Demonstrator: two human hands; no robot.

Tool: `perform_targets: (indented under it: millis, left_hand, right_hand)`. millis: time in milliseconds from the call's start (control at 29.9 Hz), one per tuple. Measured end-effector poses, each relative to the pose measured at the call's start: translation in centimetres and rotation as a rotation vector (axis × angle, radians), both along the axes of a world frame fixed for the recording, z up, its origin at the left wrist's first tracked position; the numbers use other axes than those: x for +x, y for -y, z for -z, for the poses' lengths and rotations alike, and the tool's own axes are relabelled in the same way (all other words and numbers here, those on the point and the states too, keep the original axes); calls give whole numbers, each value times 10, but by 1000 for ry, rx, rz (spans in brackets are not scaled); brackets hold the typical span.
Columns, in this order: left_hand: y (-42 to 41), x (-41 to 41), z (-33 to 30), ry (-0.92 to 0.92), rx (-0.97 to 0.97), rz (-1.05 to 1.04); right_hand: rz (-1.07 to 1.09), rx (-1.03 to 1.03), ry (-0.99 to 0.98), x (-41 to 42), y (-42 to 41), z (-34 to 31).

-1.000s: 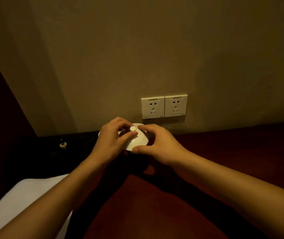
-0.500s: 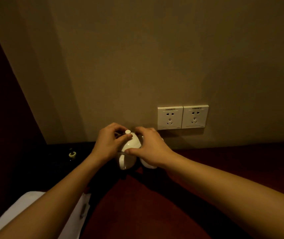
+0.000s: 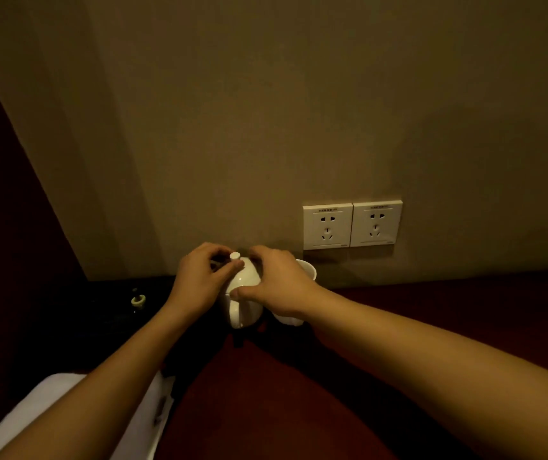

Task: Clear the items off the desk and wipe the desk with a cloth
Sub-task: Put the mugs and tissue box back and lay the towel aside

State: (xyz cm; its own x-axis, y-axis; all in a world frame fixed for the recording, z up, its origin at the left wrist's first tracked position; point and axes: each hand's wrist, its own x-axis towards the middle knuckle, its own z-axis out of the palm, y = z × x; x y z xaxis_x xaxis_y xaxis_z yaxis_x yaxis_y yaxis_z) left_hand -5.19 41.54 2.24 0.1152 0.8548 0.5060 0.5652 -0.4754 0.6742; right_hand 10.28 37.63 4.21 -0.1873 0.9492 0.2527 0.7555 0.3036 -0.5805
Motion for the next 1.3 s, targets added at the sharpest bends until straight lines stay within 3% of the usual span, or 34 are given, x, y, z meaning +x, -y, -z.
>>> perform_targets:
  millis: [301, 534, 735, 1002, 1302]
  left_hand:
    - [7, 1, -5, 1, -90, 35]
    - [37, 38, -38, -109, 144, 100]
    - [88, 113, -46, -232, 150, 298]
    - [153, 235, -26, -397, 161, 581]
    - [220, 390, -20, -428, 183, 843]
  right_hand:
    - [-4, -22, 37, 3, 4, -3]
    - [30, 34, -41, 48, 44, -11]
    - [125, 62, 22, 128, 110, -23]
    - [411, -2, 183, 267, 223, -20]
    - [686, -38, 184, 405, 337, -18]
